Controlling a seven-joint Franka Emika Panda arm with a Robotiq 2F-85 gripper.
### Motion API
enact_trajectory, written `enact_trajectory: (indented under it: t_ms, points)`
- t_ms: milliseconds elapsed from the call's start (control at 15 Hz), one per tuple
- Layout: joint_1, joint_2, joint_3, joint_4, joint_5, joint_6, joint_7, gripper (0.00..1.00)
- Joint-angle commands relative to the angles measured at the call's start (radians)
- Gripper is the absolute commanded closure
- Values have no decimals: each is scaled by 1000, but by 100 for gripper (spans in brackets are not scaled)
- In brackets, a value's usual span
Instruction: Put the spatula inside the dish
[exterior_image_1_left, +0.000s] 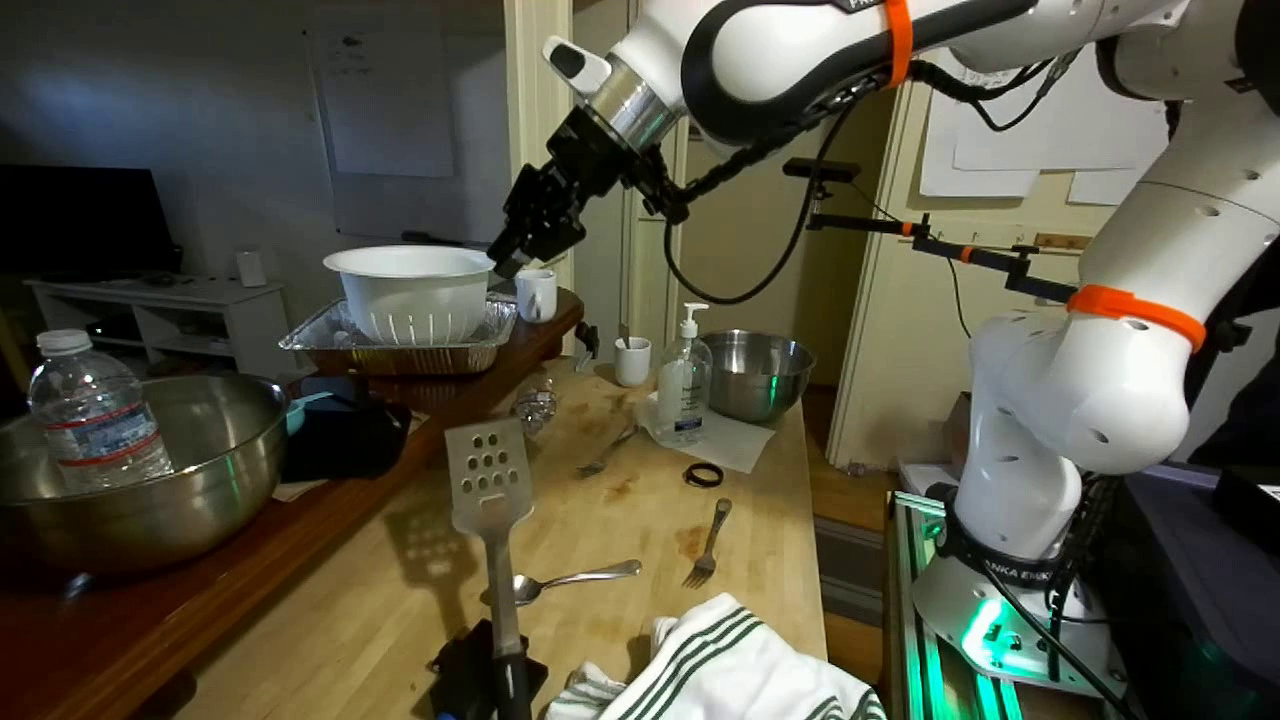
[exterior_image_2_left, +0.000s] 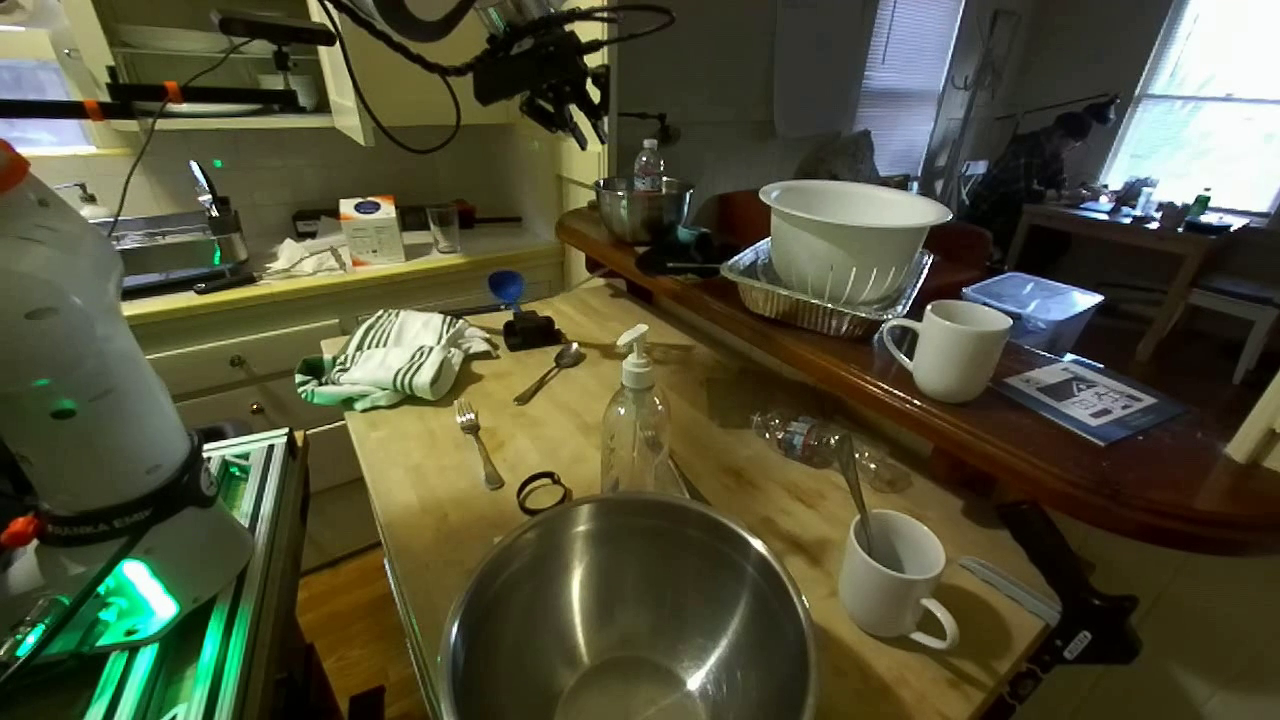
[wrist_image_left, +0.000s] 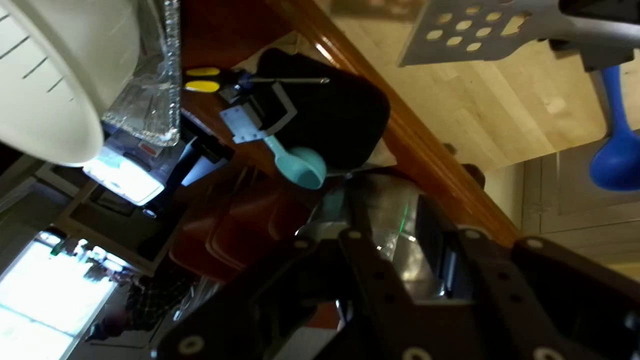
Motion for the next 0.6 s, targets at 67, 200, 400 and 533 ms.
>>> enact_trajectory:
  t_ms: [67, 200, 400, 533]
  points:
    - [76, 70, -85, -109, 74, -27, -58, 92]
    - [103, 113, -122, -134, 151, -38, -132, 92]
    - [131, 187, -144, -134, 297, -109, -344, 92]
    - [116, 231, -119, -120, 366, -167, -467, 92]
